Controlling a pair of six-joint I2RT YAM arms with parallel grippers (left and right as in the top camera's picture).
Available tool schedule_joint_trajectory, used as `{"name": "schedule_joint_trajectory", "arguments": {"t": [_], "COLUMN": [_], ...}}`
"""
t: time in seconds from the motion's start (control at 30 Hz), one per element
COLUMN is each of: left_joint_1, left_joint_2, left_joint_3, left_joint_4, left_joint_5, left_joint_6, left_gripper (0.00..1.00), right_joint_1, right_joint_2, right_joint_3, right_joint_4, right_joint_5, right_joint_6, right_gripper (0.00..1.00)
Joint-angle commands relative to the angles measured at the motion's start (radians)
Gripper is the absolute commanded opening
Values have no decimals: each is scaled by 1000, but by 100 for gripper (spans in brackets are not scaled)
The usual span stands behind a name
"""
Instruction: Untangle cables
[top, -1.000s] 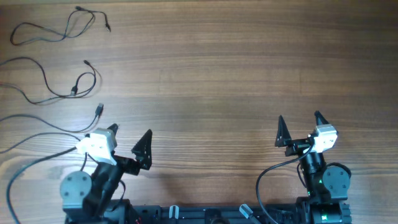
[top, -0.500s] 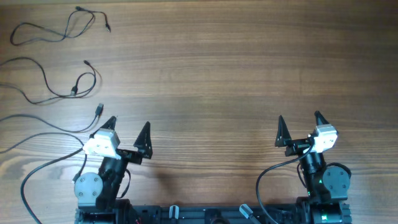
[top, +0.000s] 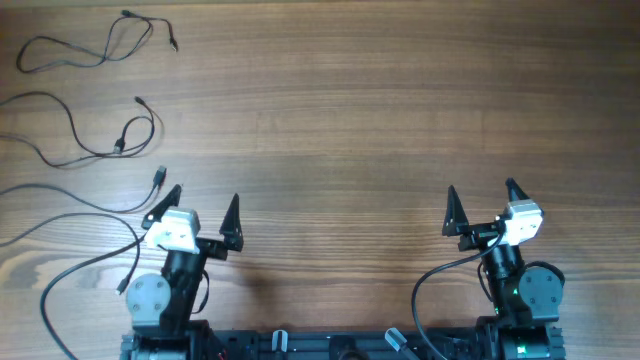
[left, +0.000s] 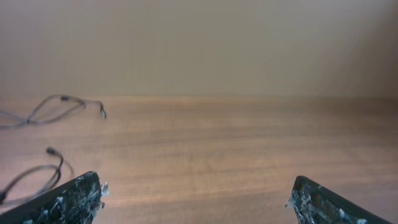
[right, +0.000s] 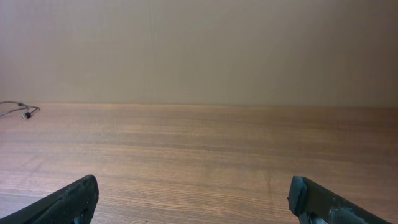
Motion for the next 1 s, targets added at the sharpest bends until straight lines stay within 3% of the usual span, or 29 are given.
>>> {"name": "schedule_joint_trajectory", "arguments": {"t": [0.0,0.33,0.57,0.97], "left_joint_1": [-5,-5,-5,-6], "left_joint_2": [-11,-11,-11,-11], "left_joint_3": [-77,-77,-77,-77], "left_joint_4": [59,43,43,43], "left_joint_5": [-31,-192,-215,-216], "left_joint_6": [-11,-71,31,31], "left_gripper": [100,100,100,100], "right_joint_1": [-4,-4,-4,-4], "right_joint_2": [-13,-13,-13,-13], "right_joint_3": [-1,-1,-1,-1], "right_joint_4": [2,2,2,2], "right_joint_5": [16,16,16,16], "right_joint_6": [13,13,13,13], "right_gripper": [100,100,100,100]}}
